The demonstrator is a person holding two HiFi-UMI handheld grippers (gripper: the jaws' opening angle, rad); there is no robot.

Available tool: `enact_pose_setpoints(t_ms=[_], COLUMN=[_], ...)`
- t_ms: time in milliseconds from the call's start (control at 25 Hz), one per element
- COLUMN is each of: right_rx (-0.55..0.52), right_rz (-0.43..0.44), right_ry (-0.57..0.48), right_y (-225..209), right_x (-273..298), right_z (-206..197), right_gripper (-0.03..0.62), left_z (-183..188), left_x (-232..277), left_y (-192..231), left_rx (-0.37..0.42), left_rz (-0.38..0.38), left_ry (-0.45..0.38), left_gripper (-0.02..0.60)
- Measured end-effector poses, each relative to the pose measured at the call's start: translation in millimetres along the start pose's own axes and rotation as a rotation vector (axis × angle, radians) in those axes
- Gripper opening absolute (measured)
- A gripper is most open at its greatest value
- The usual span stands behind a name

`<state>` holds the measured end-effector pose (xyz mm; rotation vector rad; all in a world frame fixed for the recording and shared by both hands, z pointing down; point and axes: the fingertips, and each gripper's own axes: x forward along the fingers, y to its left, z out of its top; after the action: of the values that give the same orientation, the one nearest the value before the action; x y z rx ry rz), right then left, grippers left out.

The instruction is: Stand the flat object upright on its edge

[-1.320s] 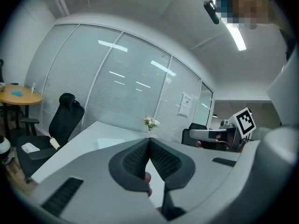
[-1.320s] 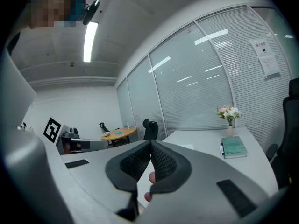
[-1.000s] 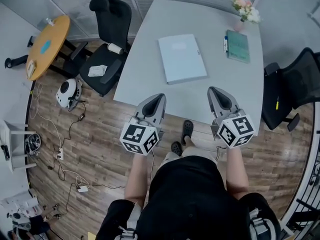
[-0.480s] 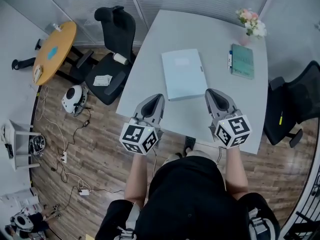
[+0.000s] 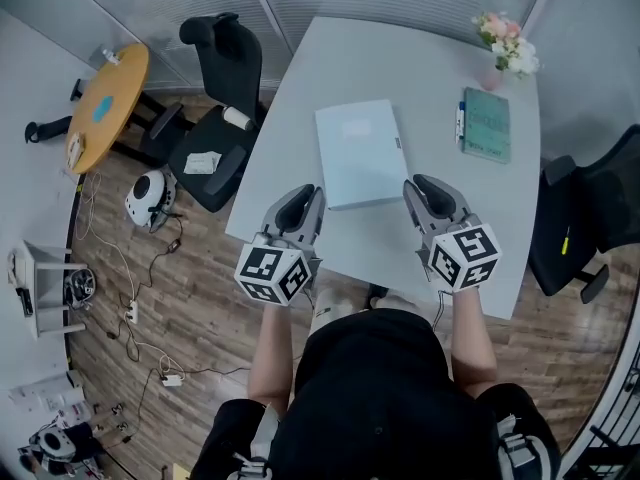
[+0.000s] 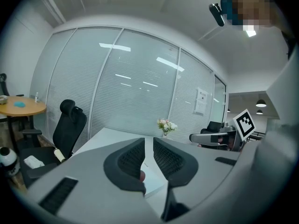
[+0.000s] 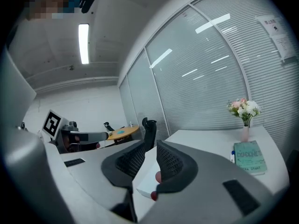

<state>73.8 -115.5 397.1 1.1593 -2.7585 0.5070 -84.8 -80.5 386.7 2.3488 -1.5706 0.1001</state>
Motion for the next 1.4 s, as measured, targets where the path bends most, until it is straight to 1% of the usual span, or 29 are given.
enact_pose_setpoints(t_ms=[200,440,800,1000,1160,1400], right_rx=[0.010,-0.006,-0.007,0.015,0.017,0.057], right_rz=[0.020,0.020,-0.018,-0.051,-0.070,-0.101], right_ry=[0.044,0.108,0.171,0.191,0.225,0.272], right_y=[-11.6,-15.3,-23.1,-40.3,-52.7,-74.1], right_x=[14.9,45.6,90.6,111.7,129.2,157.6], right_z=[-8.2,-20.2,-23.7,-24.0,-30.6,-45.2], right_gripper=[0.107,0.137,0.170,0.178,0.190,0.209], left_z=[-9.0,-21.2,-27.4,-35.8,-45.3,-60.8], left_x=[13.9,24.5,57.0,82.1,101.1,130.2], left_y=[7.0,33.3,81.4,104.7,120.1,141.2], left_rx=[-0.013,-0.040,-0.094,-0.113,-0.125,-0.140], left_rz=[0.019,0.028,0.003,-0.015,-0.026,-0.042], left_ry=[0.028,0.057,0.090,0.124,0.161,0.221], left_gripper=[0.081,0.103,0.129,0.144,0.159,0.176])
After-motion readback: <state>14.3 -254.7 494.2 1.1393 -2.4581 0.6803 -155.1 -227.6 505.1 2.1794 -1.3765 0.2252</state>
